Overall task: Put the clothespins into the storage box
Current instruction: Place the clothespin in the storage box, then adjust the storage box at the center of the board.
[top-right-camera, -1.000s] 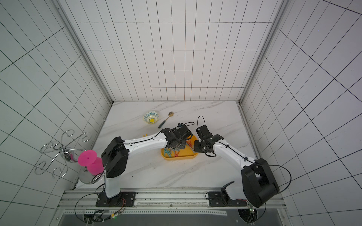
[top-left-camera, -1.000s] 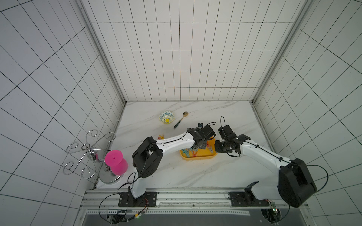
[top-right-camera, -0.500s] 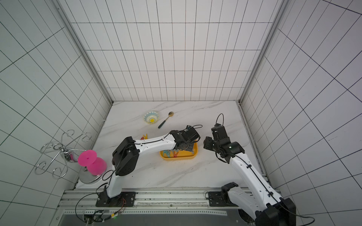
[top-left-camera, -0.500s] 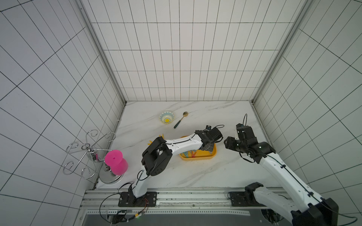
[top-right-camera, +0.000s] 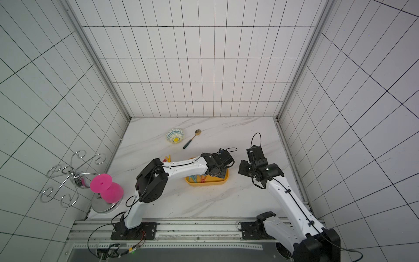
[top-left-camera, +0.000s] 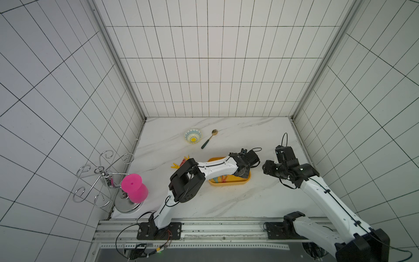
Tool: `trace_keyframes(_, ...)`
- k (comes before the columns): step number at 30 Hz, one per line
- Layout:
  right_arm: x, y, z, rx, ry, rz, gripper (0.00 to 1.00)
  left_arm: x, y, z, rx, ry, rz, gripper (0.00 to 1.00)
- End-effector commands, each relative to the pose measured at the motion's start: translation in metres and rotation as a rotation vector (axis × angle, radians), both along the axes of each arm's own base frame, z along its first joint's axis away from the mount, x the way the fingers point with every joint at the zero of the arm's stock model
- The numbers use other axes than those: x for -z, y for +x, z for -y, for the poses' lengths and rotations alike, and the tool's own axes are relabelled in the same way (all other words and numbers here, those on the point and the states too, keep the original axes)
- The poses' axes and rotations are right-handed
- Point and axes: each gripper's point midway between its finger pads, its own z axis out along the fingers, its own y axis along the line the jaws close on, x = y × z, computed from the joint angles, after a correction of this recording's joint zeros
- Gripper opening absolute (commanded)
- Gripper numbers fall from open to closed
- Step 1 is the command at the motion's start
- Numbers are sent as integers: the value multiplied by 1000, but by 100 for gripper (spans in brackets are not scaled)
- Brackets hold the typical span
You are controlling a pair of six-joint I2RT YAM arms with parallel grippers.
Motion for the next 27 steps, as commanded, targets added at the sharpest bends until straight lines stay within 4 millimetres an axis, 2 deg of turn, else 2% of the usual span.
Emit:
trace_keyframes(1, 7, -1, 6, 6, -29, -17, 56, -50, 7, -10, -14, -55, 97, 26)
trace_keyframes(5, 14, -3, 8, 7, -40, -39, 57, -74, 16, -39, -86, -92, 136, 34)
trace_keyframes(9, 17, -4, 9, 4, -46, -46, 58, -77, 31, -82, -203, -90, 144, 39)
trace_keyframes(13, 16, -3, 6, -7, -31, -40, 58, -69, 41, -136, -330, -42, 153, 40)
trace_keyframes(17, 19, -2, 1, -23, -18, -52, 59, -52, 44, -185, -447, -40, 121, 40)
trace_keyframes(22, 23, 0, -4, -29, 5, -61, 59, -29, 44, -228, -562, -27, 92, 40)
trace_keyframes(27, 24, 1, -6, -34, 13, -64, 59, -19, 49, -252, -621, 22, 102, 40)
